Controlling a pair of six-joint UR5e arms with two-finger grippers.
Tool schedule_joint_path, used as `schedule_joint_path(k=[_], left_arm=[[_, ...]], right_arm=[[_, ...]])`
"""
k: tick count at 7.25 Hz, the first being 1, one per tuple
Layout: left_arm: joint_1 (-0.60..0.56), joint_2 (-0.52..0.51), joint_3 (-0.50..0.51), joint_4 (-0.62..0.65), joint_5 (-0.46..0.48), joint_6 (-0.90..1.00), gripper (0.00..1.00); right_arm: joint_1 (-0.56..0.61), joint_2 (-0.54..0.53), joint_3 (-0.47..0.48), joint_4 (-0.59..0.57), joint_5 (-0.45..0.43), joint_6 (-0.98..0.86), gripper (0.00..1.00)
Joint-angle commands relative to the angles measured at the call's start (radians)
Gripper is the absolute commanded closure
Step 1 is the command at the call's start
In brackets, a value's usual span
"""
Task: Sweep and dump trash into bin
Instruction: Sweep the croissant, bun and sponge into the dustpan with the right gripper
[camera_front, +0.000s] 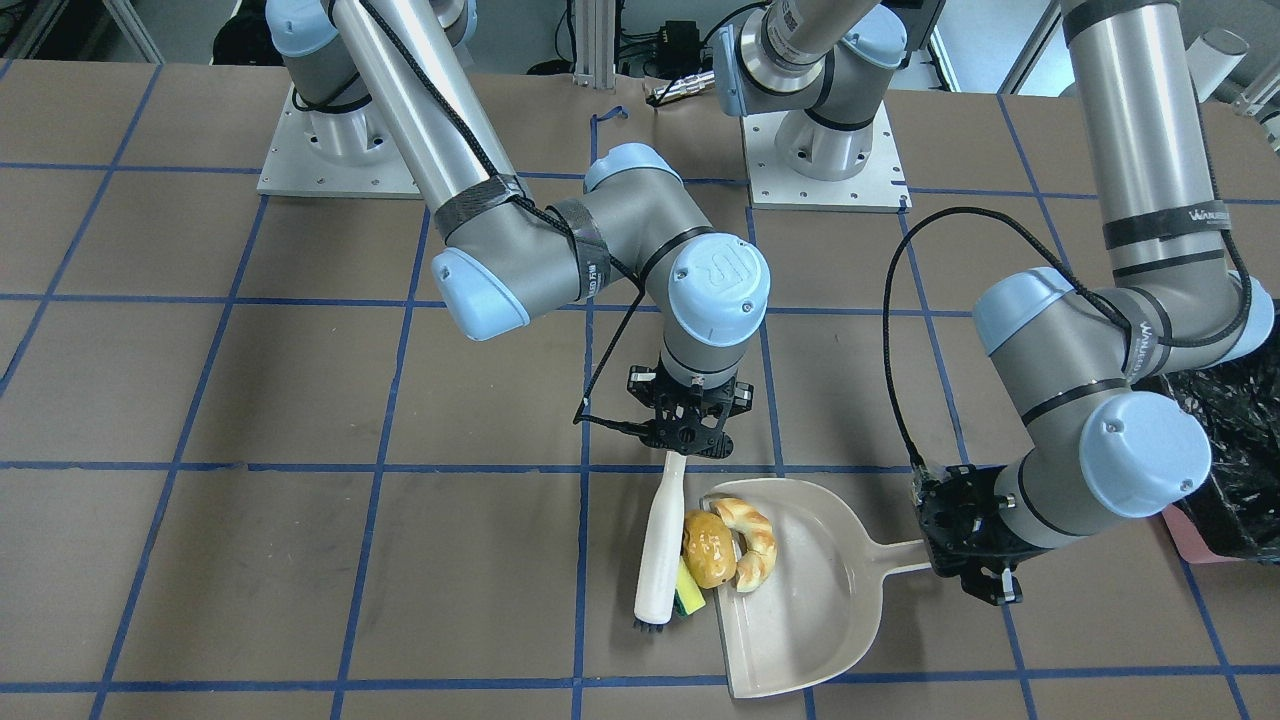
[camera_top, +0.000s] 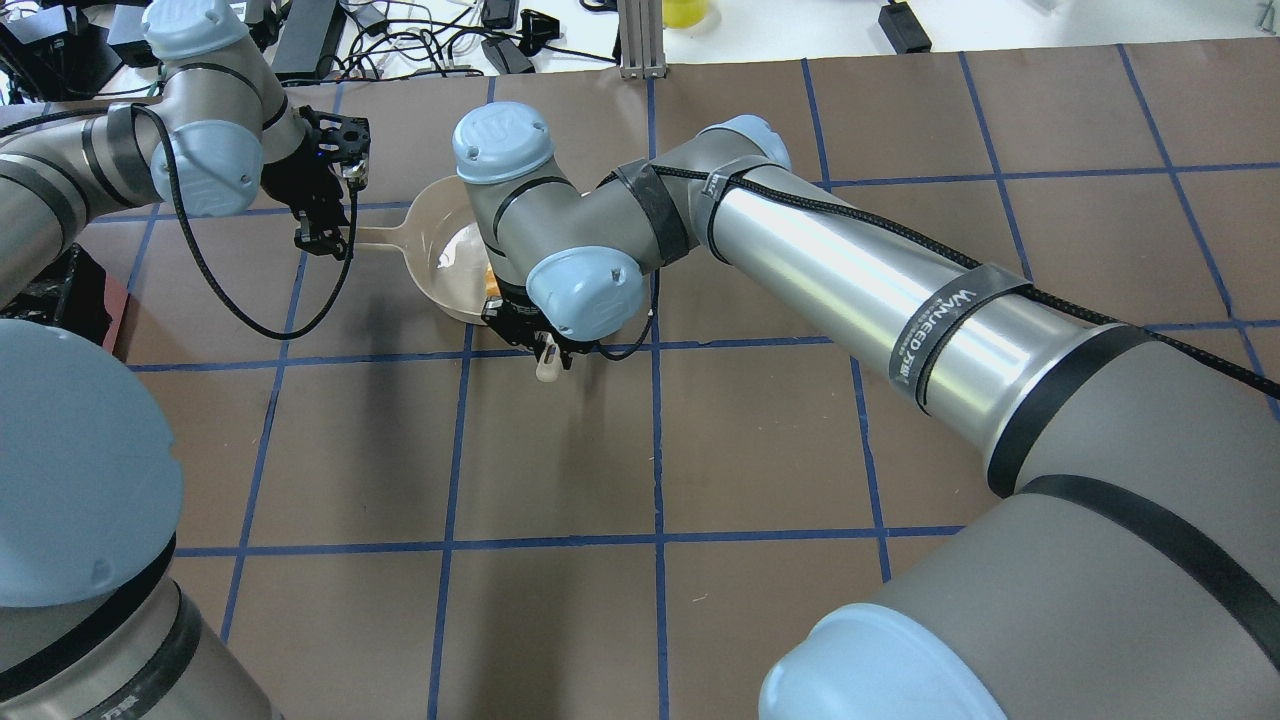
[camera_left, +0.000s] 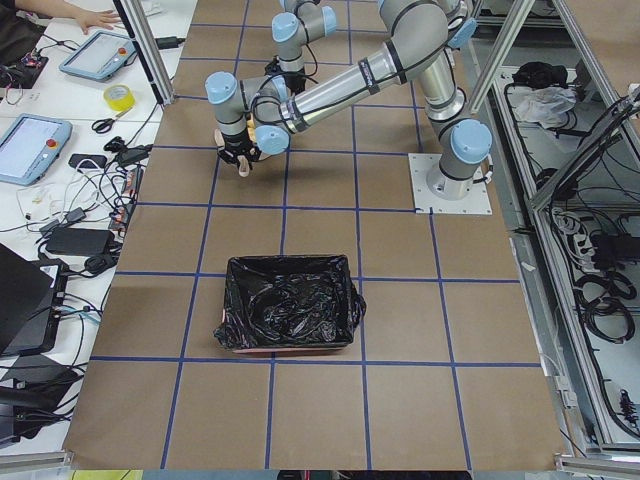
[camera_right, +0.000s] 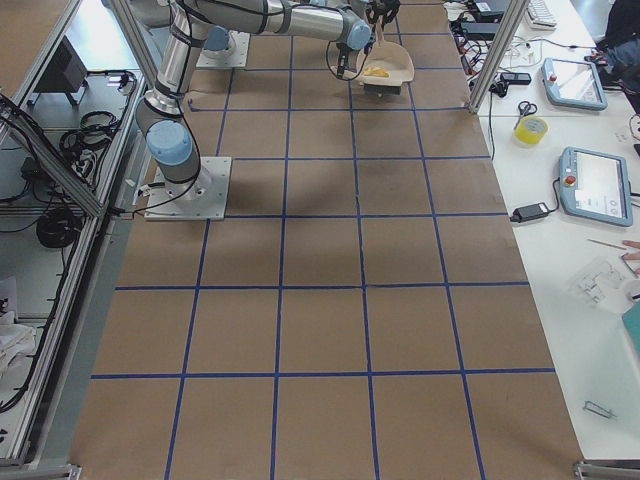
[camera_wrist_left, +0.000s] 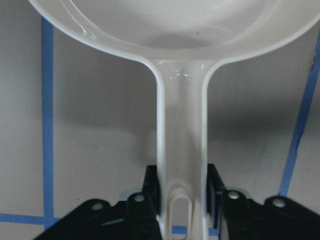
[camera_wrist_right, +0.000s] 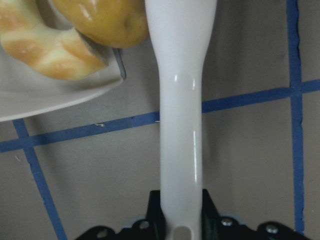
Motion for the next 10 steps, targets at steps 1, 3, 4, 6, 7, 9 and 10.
schedule_joint_path(k=[1, 3, 4, 6, 7, 9, 10], left_arm=[[0.000, 0.000, 0.000, 0.000, 0.000, 0.000, 1.00], [0.000, 0.000, 0.000, 0.000, -0.002, 0.000, 1.00], [0.000, -0.002, -0.002, 0.000, -0.005, 0.000, 1.00], [0.000, 0.000, -0.002, 0.000, -0.006, 0.000, 1.00], [0.000, 0.000, -0.002, 0.000, -0.006, 0.000, 1.00], [0.000, 0.000, -0.002, 0.000, -0.006, 0.000, 1.00], [0.000, 0.000, -0.002, 0.000, -0.006, 0.000, 1.00]], right_arm=[[0.003, 0.003, -0.016, -0.019, 0.043, 0.014, 1.00], [0.024, 0.020, -0.022, -0.029, 0.097, 0.048, 1.00], [0.025, 0.032, -0.022, -0.069, 0.169, 0.069, 1.00], [0.025, 0.037, -0.023, -0.123, 0.256, 0.123, 1.00], [0.023, 0.034, -0.042, -0.128, 0.320, 0.135, 1.00], [0.023, 0.034, -0.080, -0.131, 0.380, 0.209, 1.00], [0.023, 0.032, -0.083, -0.176, 0.401, 0.268, 1.00]])
